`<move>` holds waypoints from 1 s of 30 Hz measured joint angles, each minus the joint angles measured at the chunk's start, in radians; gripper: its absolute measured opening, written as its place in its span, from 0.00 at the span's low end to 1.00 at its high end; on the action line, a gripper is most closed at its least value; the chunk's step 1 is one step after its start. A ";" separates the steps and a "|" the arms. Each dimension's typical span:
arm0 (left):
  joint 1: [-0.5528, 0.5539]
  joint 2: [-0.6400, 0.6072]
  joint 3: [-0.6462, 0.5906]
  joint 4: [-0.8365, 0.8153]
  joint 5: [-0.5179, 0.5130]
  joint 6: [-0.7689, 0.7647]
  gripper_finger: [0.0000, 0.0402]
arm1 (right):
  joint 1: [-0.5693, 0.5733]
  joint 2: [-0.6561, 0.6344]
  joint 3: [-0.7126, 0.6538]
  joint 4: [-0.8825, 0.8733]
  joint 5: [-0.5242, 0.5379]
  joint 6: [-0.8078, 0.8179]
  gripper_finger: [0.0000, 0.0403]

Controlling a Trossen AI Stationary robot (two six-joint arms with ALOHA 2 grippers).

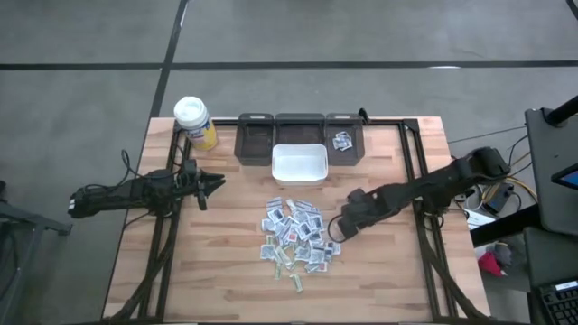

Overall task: Pick & Place First Aid Supplies
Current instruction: Put the blue alcohol pad into the right black bin

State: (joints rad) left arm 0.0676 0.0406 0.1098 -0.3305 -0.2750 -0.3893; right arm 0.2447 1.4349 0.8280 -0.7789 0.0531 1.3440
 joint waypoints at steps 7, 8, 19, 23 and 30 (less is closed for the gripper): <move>0.000 0.000 0.000 0.000 0.000 0.000 0.23 | -0.022 -0.190 0.026 -0.092 0.184 0.037 0.02; 0.000 0.000 0.000 0.000 0.000 0.000 0.23 | -0.034 -0.212 0.033 -0.111 0.211 0.036 0.02; 0.000 0.000 0.000 0.000 0.000 0.000 0.23 | -0.340 -0.223 0.133 -0.123 0.297 -0.250 0.02; 0.000 0.000 0.000 0.000 0.000 0.000 0.23 | -0.480 -0.148 0.227 -0.122 0.289 -0.403 0.02; 0.000 0.000 0.000 0.000 0.000 0.000 0.23 | -0.692 0.066 0.423 -0.142 0.216 -0.624 0.02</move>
State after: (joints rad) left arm 0.0673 0.0410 0.1098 -0.3305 -0.2749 -0.3893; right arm -0.4478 1.5008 1.2510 -0.9207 0.2692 0.7196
